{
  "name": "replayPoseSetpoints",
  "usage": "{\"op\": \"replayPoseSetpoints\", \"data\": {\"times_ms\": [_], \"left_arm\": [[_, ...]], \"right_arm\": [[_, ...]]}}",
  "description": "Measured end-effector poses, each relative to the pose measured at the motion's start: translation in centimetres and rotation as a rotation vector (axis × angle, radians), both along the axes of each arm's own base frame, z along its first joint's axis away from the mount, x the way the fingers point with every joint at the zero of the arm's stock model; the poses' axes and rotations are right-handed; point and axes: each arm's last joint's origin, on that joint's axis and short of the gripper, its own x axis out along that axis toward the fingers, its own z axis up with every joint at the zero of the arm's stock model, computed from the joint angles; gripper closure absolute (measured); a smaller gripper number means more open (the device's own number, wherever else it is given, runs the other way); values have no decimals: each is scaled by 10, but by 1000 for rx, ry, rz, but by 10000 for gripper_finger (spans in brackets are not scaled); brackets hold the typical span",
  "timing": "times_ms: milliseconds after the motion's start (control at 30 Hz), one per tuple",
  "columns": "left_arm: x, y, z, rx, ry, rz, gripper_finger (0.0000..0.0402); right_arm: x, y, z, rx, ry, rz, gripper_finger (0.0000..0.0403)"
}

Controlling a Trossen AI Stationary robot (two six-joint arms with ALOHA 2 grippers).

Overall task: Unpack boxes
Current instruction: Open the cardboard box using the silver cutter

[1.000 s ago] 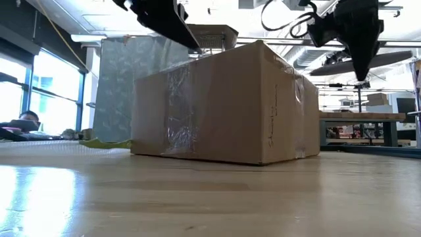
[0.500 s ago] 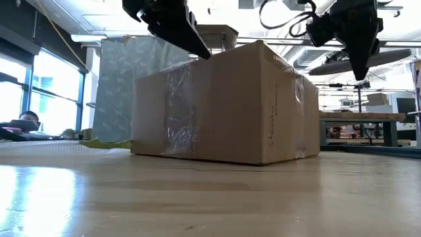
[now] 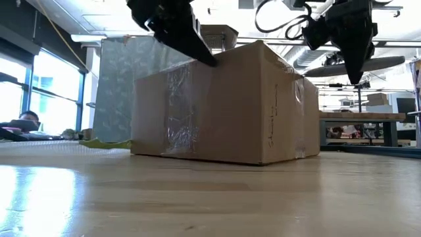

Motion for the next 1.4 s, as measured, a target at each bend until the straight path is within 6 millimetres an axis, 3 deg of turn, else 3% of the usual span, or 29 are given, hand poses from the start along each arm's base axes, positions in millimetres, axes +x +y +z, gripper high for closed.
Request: {"op": "replayPoseSetpoints", "data": {"times_ms": [233,1400], "left_arm": [[1,0,-3,-5,5,5,398],[2,0,-3,-11,2,10,398]], "right_arm": [[-6,0,1,1,49,-6,293],[-3,-1,4,-24,-28,-14,293]]}}
